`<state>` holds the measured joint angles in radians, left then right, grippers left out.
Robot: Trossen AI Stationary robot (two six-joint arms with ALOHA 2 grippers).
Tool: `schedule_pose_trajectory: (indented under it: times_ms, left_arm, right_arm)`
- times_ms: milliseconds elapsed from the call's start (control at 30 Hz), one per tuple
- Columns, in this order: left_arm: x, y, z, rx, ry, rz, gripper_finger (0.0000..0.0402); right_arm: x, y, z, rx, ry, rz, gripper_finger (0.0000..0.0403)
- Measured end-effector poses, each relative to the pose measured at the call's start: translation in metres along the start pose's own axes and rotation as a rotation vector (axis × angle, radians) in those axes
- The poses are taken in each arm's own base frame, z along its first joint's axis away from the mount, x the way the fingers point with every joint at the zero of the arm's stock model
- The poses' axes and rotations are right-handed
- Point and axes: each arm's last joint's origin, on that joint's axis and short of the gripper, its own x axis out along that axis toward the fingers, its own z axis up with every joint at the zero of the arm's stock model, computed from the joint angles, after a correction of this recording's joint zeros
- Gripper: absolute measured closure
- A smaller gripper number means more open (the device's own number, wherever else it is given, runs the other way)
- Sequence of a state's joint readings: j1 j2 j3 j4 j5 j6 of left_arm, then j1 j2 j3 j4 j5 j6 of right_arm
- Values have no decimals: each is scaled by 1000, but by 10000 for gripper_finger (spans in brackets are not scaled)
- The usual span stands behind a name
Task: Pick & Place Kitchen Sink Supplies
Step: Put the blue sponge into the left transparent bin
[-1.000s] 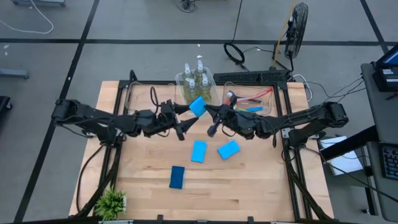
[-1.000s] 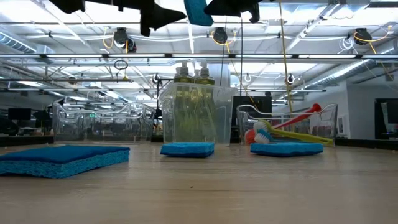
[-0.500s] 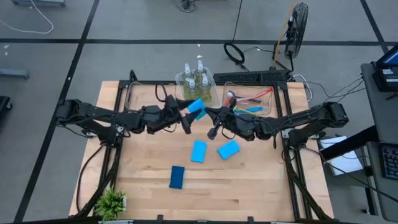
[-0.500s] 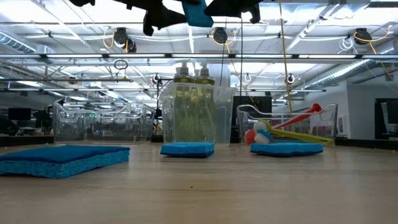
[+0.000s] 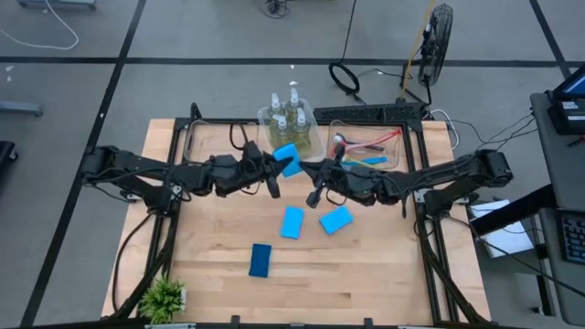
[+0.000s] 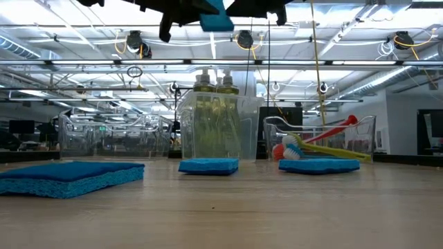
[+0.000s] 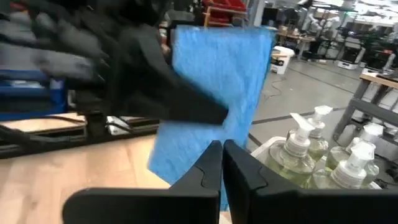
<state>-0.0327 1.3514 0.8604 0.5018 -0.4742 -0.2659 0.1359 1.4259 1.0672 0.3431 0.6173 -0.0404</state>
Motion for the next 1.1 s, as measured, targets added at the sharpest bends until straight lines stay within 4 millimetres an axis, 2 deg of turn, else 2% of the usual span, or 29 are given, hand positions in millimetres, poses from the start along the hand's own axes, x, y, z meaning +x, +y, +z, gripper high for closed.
schedule_pose_trajectory:
  times_ms: [233,500,733,833,1100]
  left_arm:
    - [-13,8,4,-9,72,103,392]
    - [-54,30,22,28,135,377,393]
    - [-82,67,23,40,257,619,393]
    - [-83,85,23,30,325,682,393]
    - [-78,144,20,-146,523,803,393]
  right_arm:
    - [-23,-2,10,-75,43,43,370]
    - [-55,-14,13,-105,164,72,318]
    - [-71,-28,15,-124,221,67,301]
    - [-75,-31,18,-123,218,67,301]
    - [-80,-35,18,-137,235,67,300]
